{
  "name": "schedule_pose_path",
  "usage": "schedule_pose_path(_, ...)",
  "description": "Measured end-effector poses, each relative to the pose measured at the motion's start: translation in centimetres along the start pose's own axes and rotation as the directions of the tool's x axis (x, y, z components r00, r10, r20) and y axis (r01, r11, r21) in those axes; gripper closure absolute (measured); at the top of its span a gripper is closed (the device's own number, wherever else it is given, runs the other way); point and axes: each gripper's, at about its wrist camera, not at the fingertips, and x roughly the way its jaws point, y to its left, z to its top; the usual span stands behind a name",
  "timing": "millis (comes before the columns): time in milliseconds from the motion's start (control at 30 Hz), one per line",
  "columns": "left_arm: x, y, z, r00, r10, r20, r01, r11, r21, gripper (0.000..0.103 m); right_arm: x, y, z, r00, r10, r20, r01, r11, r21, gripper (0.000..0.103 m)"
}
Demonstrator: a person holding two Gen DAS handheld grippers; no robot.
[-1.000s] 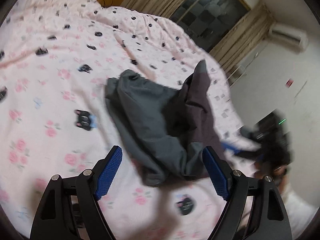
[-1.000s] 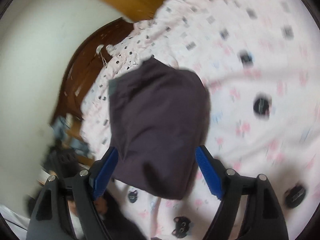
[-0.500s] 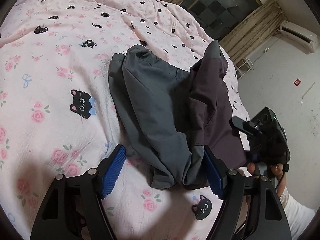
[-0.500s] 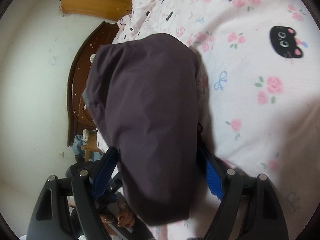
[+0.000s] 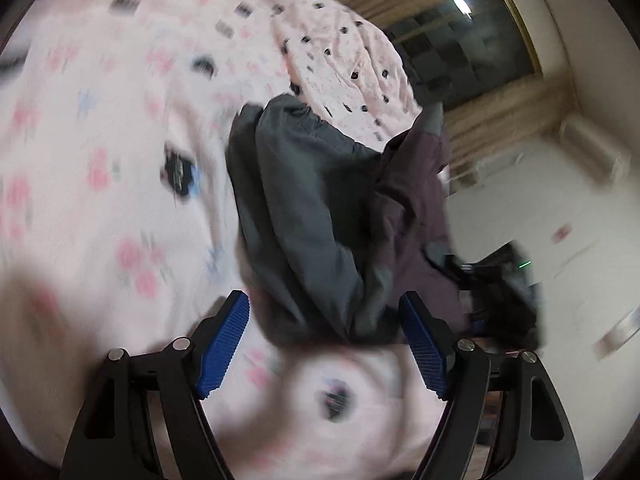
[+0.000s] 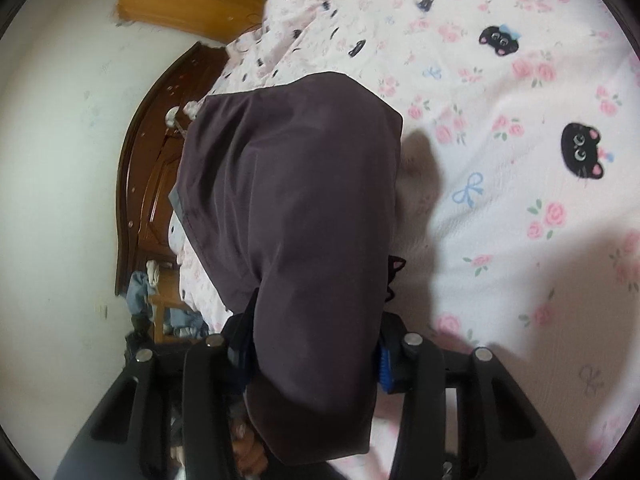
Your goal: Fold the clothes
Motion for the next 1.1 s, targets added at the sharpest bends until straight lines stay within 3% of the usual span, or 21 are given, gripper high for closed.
schedule_pose_path(67, 0.2, 0.6, -0.6, 0.995, -0.099, -0.020, 0.095, 0.987, -0.130, 0.029, -0.7, 0.3, 0.5, 1.000, 0.000, -0.002, 0.001, 0.998, 0.065, 0.057)
schedule_pose_path(200, 1.4, 0.9, -1.8, 0.965, -0.260, -0.025, 0.238, 0.913, -0.331, 0.027, -1.4, -0.1, 1.2, 0.999, 0.040, -0.002, -0.039, 0.983, 0.180, 0.057)
schedule_pose_path(367, 3.7, 1.3, -1.3, 0.949, -0.314, 0.027, 0.293, 0.847, -0.444, 0.026, -2.4, 0.0, 1.2, 0.997, 0.074, 0.007, -0.074, 0.975, 0.209, 0.057)
schedule_pose_path(433, 4.0, 1.0, -0.7, 0.942, -0.334, 0.044, 0.320, 0.845, -0.429, 0.024, -2.9, 0.1, 1.1, 0.996, 0.087, 0.009, -0.087, 0.974, 0.211, 0.058)
schedule_pose_path(500, 4.3, 0.4, 0.3, 0.946, -0.318, 0.056, 0.314, 0.866, -0.389, 0.021, -3.1, 0.2, 1.1, 0.996, 0.086, 0.010, -0.086, 0.974, 0.208, 0.058)
schedule_pose_path(667, 3.5, -0.2, 1.2, 0.949, -0.302, 0.094, 0.315, 0.877, -0.362, 0.021, -3.8, 0.6, 1.3, 0.996, 0.085, 0.013, -0.086, 0.976, 0.199, 0.058)
schedule_pose_path(867, 2.0, 0.9, 2.9, 0.905, -0.377, 0.195, 0.424, 0.833, -0.356, 0.021, -3.7, 1.9, 1.7, 0.998, 0.069, 0.005, -0.069, 0.983, 0.173, 0.058)
schedule_pose_path(933, 1.8, 1.0, 3.6, 0.900, -0.390, 0.194, 0.435, 0.830, -0.348, 0.021, -3.5, 2.2, 1.7, 0.998, 0.066, -0.002, -0.065, 0.984, 0.165, 0.058)
schedule_pose_path(1100, 3.6, -0.1, 5.2, 0.935, -0.347, 0.066, 0.351, 0.889, -0.294, 0.021, -3.5, 1.9, 1.5, 0.998, 0.054, -0.009, -0.052, 0.986, 0.158, 0.058)
